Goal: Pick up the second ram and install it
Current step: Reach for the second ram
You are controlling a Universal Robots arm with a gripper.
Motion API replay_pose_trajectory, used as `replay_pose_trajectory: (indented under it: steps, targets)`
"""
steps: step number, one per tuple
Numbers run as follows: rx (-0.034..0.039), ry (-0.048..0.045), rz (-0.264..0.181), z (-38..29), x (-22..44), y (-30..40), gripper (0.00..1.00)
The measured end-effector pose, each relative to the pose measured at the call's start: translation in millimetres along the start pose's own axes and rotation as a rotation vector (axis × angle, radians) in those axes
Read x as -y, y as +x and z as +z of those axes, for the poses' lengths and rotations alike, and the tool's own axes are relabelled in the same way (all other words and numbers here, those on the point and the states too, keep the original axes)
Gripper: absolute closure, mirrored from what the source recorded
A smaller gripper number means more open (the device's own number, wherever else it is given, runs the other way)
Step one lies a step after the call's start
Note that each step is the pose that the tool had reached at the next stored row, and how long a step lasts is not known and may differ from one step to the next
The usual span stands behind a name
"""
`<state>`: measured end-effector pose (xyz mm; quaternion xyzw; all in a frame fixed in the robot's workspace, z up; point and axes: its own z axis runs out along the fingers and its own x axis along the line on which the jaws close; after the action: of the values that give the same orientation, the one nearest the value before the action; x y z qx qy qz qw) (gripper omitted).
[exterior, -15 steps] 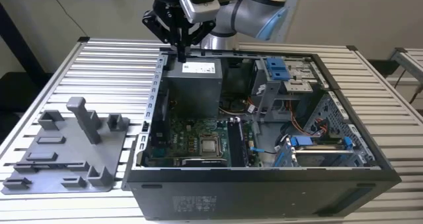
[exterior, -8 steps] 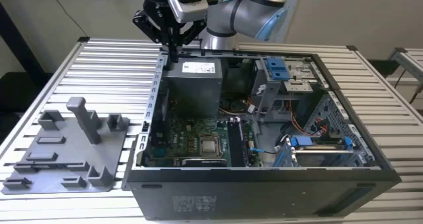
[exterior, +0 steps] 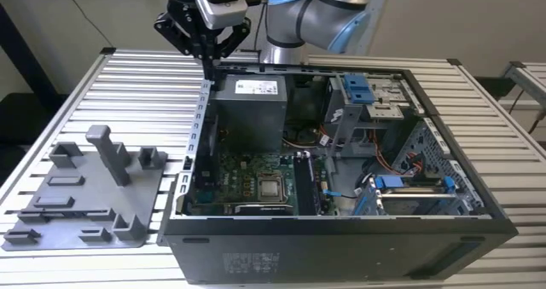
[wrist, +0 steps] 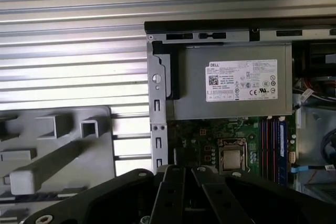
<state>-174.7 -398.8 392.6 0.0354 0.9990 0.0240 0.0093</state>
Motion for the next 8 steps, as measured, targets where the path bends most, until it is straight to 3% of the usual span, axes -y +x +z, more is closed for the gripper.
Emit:
replay_pose_trajectory:
  steps: [8]
  targets:
    - [-0.0038, 0.0003, 0.000, -0.3, 1.0, 14.3, 0.89]
